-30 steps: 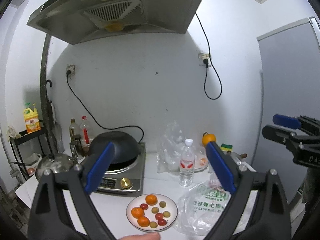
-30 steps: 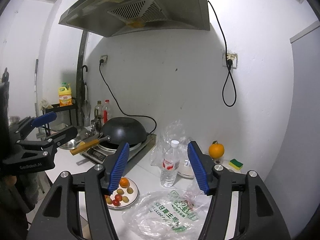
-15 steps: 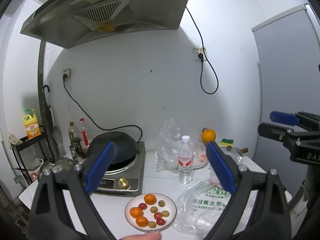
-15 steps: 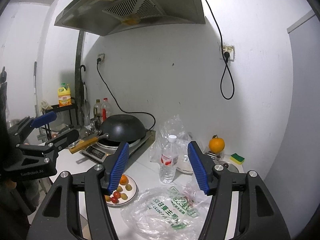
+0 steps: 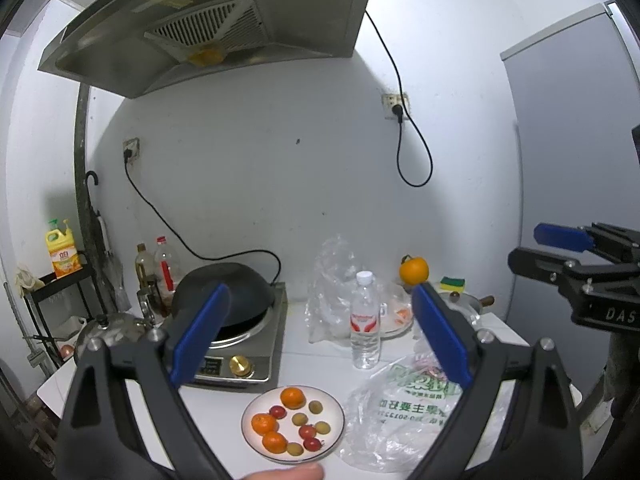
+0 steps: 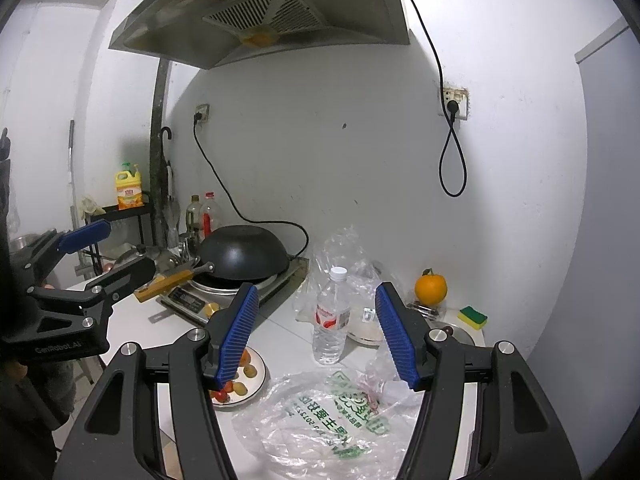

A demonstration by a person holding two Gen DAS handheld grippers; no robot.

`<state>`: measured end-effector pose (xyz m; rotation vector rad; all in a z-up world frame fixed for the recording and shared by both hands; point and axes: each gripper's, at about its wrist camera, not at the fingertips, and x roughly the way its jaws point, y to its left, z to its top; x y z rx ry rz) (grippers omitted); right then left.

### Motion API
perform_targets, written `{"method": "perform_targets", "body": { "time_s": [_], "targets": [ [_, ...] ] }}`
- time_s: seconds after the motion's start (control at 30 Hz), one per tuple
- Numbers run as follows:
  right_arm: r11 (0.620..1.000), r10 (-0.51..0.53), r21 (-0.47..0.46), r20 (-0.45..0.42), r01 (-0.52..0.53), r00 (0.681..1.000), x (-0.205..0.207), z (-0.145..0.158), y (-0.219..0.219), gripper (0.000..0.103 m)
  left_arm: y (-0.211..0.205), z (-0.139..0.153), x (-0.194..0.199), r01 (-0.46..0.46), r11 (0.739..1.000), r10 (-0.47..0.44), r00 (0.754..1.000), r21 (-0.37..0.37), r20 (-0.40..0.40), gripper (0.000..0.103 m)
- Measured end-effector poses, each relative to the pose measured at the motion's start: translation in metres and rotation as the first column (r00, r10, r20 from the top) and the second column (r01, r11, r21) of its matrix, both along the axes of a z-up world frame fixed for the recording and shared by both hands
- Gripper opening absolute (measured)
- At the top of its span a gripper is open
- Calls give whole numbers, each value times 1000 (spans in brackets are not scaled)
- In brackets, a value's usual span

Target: Organize fruits

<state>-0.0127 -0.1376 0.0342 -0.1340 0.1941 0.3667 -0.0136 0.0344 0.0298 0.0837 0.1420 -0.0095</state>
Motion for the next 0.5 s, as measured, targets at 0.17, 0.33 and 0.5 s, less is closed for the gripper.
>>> {"method": "perform_targets", "body": {
  "time_s": [0.17, 0.33, 0.5],
  "targets": [
    [1000, -3, 6, -1, 3, 1000, 0, -1, -4, 64, -1, 0, 0, 2, 1000, -2, 1000, 3, -2, 94],
    [1000, -9, 6, -5, 9, 1000, 2, -2, -6, 64, -1, -1, 2, 5, 1000, -5, 1000, 1, -7, 94],
    [1000, -11, 4, -5, 11, 1000, 2, -1, -4, 64, 0, -2, 2, 13, 1000, -13, 1000, 2, -9, 94]
  ]
}}
